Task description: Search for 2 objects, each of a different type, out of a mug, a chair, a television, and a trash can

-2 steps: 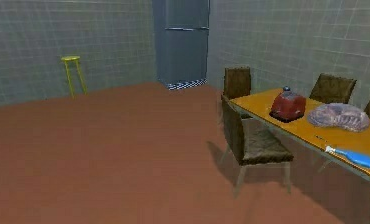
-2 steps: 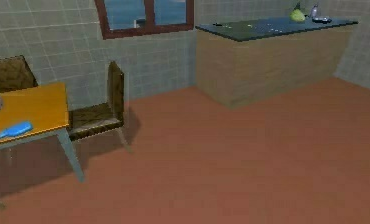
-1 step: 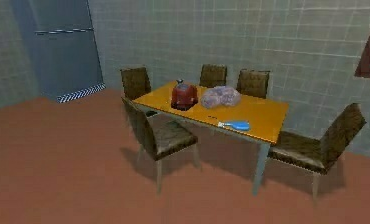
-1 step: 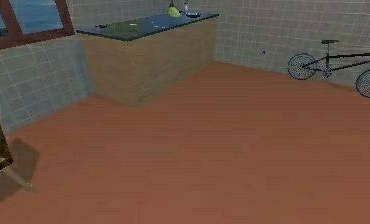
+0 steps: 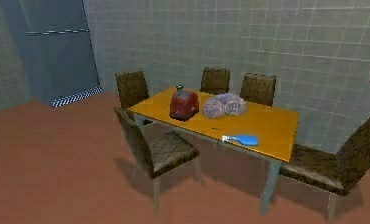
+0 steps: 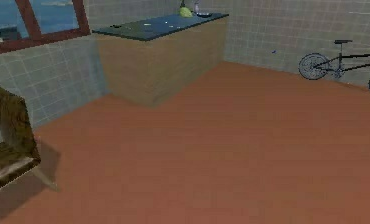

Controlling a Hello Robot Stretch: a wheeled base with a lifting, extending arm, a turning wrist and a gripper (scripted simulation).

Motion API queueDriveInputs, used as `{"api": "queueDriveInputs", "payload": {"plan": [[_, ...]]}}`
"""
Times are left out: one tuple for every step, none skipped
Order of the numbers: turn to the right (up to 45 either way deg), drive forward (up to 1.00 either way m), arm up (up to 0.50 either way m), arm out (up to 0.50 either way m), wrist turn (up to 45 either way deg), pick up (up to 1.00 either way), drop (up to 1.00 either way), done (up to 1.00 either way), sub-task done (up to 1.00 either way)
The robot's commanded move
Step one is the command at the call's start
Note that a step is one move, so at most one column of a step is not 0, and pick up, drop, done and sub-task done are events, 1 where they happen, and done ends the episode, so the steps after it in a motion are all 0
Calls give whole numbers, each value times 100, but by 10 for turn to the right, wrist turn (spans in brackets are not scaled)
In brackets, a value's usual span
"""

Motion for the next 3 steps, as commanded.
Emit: {"api": "queueDriveInputs", "payload": {"plan": [[210,0,0,0,0,0,0,0,0],[0,30,0,0,0,0,0,0,0],[-360,0,0,0,0,0,0,0,0]]}}
